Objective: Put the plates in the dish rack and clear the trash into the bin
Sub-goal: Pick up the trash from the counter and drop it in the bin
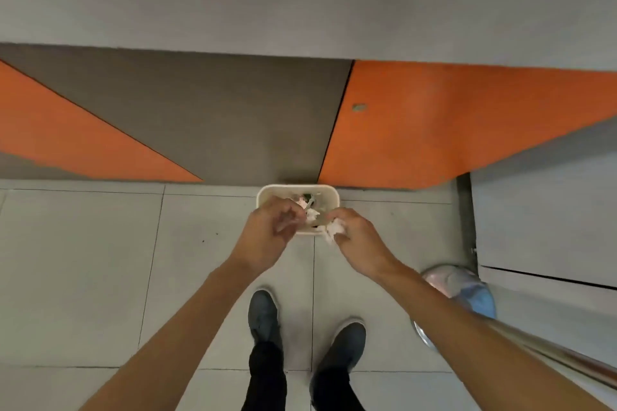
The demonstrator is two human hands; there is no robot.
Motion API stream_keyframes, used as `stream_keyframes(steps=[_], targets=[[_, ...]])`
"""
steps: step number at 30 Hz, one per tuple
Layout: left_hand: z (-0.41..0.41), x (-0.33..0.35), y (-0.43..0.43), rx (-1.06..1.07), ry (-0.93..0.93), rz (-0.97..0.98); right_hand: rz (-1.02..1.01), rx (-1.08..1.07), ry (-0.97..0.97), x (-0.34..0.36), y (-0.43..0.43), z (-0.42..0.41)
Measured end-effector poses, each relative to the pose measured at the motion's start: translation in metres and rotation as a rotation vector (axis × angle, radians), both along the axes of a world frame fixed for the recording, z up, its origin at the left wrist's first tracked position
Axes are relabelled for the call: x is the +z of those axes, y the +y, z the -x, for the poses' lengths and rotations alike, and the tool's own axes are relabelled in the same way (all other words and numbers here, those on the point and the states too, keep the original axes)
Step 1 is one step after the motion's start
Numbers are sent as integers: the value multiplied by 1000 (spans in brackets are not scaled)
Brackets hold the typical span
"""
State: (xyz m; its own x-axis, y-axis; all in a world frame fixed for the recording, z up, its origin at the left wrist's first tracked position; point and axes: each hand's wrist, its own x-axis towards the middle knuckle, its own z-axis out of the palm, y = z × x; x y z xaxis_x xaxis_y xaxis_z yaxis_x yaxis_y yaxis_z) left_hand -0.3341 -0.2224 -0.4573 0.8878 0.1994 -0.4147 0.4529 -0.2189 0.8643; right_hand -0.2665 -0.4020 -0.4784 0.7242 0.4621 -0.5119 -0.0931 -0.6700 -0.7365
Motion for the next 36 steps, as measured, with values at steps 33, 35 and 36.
stream_keyframes(steps=[33, 35, 36], targets=[[-60, -332, 57, -392, 143, -416, 272, 323, -211, -291, 46, -71], [-55, -322, 57, -391, 142, -420, 269, 282, -226, -278, 35, -71], [-52, -316, 56, -384, 139, -415, 269, 271, -232, -270, 31, -70]])
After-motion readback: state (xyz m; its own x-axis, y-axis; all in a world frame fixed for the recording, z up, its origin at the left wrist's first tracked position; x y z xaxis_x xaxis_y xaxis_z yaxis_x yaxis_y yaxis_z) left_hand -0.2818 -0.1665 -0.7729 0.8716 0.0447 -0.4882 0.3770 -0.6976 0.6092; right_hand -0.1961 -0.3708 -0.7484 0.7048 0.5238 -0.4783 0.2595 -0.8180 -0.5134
